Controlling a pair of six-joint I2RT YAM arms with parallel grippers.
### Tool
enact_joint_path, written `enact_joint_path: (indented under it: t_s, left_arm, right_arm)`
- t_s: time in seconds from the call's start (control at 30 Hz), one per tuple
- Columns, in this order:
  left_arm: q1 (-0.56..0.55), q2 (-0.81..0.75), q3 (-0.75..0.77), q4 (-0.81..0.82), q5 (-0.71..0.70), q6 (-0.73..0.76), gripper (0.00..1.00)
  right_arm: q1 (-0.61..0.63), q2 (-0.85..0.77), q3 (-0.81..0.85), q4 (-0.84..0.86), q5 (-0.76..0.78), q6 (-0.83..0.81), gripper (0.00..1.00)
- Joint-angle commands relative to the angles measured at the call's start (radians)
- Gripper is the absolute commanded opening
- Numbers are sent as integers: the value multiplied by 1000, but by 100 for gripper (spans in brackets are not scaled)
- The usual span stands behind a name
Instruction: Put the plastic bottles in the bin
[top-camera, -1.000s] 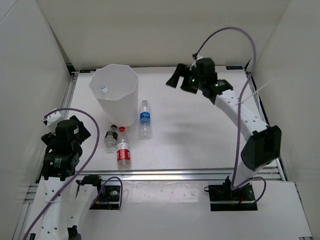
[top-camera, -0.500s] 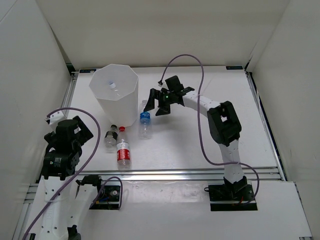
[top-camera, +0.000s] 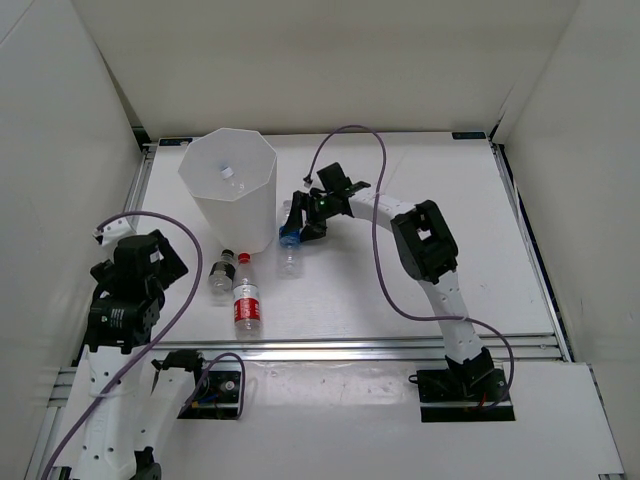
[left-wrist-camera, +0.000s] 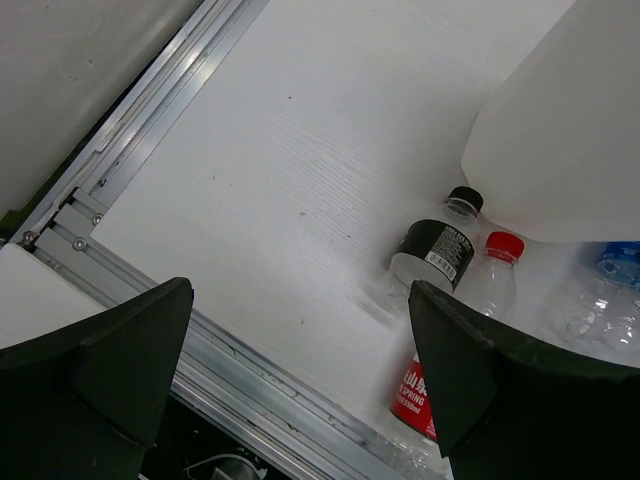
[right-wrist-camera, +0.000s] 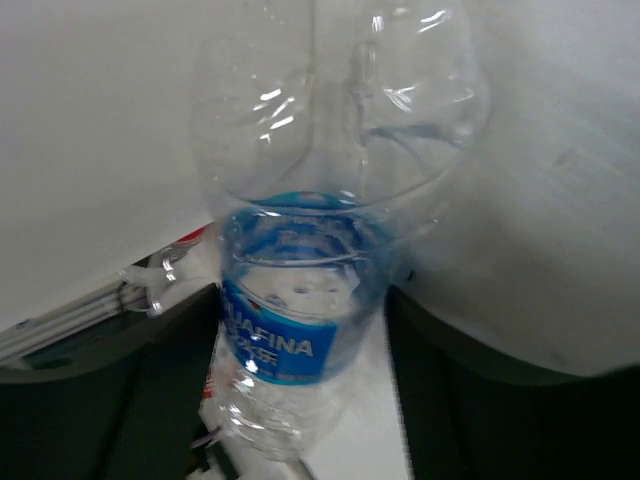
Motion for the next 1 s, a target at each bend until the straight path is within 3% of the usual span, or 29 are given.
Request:
enact_joint_path:
  t_s: [0.0, 0.13, 0.27, 0.37, 0.43, 0.5, 0.53, 0.67, 0.7, 0.77, 0.87, 0.9, 0.93, 0.97]
  left_arm:
    - [4, 4, 30, -4, 8, 8, 100]
    - [4, -14, 11, -4, -13, -1, 100]
    - [4, -49, -10, 15, -41, -55, 100]
    - [4, -71, -39, 24, -50, -84, 100]
    - [4, -71, -53, 33, -26, -93, 100]
    - [4, -71, -53, 44, -26, -93, 100]
    - [4, -71, -62, 44, -26, -93, 100]
    - [4, -30, -62, 67, -7, -83, 100]
    - [4, -29, -62, 67, -7, -83, 100]
    - [4, -3, -62, 67, 5, -83, 100]
    - [4, 6, -62, 76, 14, -58, 100]
    - [4, 6, -73, 90, 14, -46, 100]
    - [4, 6, -73, 105, 14, -32, 100]
    - [4, 6, -82, 114, 3, -32, 100]
  right_arm:
    - [0, -6, 28, -26, -29, -26, 65]
    - [0, -126, -71, -83, 15, -72, 45]
    - [0, -364, -223, -83, 92, -83, 37]
    - [9, -547, -223, -109, 192, -83, 35]
    - [32, -625, -118, -109, 294, -94, 35]
    - [86, -599, 29, -144, 379, -145, 31]
    - [107, -564, 233, -156, 416, -172, 31]
    - [190, -322, 722, -169, 557, -245, 31]
    - [204, -281, 723, -85, 572, -255, 31]
    - [204, -280, 629, 27, 595, -243, 34]
    - [204, -192, 689, 47, 572, -243, 59]
    - [204, -178, 715, 16, 539, -243, 82]
    - [204, -177, 690, 16, 520, -243, 97]
    - [204, -194, 664, 2, 520, -258, 100]
